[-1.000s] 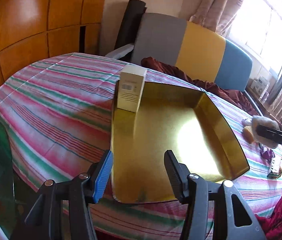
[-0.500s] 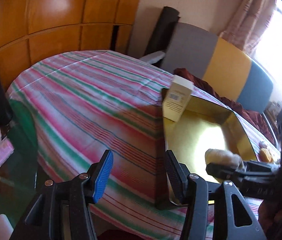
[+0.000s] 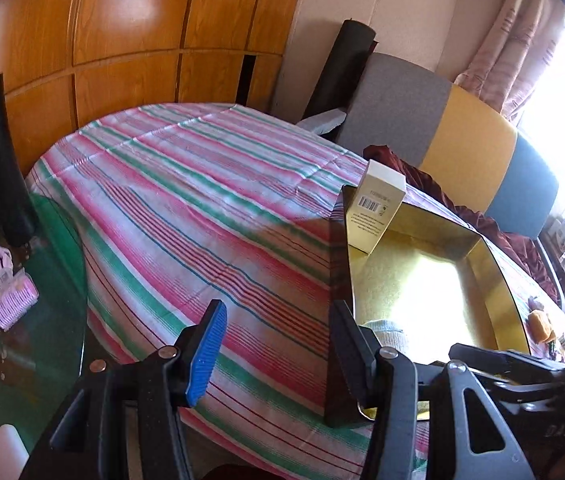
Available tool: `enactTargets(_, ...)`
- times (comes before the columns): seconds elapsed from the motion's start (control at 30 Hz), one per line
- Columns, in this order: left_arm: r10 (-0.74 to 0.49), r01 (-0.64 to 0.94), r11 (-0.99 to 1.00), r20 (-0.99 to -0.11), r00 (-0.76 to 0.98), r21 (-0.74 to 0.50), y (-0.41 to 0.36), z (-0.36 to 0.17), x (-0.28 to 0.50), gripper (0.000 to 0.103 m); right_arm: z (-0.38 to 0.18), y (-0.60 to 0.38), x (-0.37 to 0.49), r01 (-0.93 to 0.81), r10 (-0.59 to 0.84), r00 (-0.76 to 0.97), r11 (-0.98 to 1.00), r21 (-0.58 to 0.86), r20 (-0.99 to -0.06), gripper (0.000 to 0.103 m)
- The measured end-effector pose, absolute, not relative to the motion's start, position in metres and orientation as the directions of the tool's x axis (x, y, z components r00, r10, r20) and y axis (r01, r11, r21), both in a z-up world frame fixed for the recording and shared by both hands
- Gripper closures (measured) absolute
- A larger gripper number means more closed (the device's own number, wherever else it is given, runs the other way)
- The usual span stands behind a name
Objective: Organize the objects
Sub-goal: 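Carry the white sock to the gold tray and release it with the right gripper, then move the left gripper back to the items and grasp a yellow sponge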
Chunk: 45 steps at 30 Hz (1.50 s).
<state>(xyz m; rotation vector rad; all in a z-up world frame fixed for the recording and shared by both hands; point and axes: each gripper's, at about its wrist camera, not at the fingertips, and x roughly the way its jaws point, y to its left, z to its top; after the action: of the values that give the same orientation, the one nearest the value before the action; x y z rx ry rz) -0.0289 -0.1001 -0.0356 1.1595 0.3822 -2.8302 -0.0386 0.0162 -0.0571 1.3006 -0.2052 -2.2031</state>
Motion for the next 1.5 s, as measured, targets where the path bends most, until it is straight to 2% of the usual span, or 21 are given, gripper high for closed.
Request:
enactTargets(0.13, 0.027, 0.113, -0.98, -0.677, -0.736, -0.163, -0.087, -0.026, -0.024, 0.049, -0.039, 0.039, -0.024, 0.344, -0.481, -0.446, -0.871, 0.352, -0.755, 0.006)
enactTargets(0.23, 0.034, 0.075, -0.988, -0.671, -0.741, -0.133, -0.075, -0.022, -0.022, 0.049, -0.027, 0.065, -0.015, 0.304, -0.449, -0.497, -0.892, 0.336, -0.743, 0.001)
enactTargets(0.8, 0.123, -0.173, -0.985, -0.664, -0.738, 0.01, 0.008, -0.007, -0.013, 0.049, -0.005, 0.232, 0.024, -0.032, -0.13, -0.646, -0.98, 0.196, -0.752, 0.0)
enactTargets(1.03, 0.199, -0.288, -0.957, -0.665, -0.72, 0.025, 0.051, -0.001, -0.014, 0.049, 0.011, 0.329, 0.04, -0.229, 0.071, -0.671, -0.967, 0.115, -0.738, 0.0)
enactTargets(1.17, 0.26, -0.367, -0.93, -0.676, -0.69, 0.016, 0.079, 0.002, -0.016, 0.049, 0.01, 0.391, 0.053, -0.406, 0.216, -0.656, -0.909, 0.097, -0.724, 0.0)
enactTargets(1.23, 0.285, -0.403, -0.915, -0.684, -0.671, 0.013, 0.095, 0.004, -0.016, 0.049, 0.005, 0.422, 0.062, -0.511, 0.279, -0.633, -0.851, 0.119, -0.722, 0.0)
enactTargets(1.33, 0.334, -0.459, -0.888, -0.701, -0.631, -0.01, 0.123, 0.007, -0.02, 0.049, -0.003, 0.462, 0.081, -0.632, 0.283, -0.618, -0.734, 0.249, -0.733, 0.0)
enactTargets(1.5, 0.405, -0.549, -0.834, -0.724, -0.559, -0.043, 0.178, 0.007, -0.026, 0.049, -0.004, 0.49, 0.103, -0.701, 0.287, -0.63, -0.61, 0.369, -0.722, 0.0)
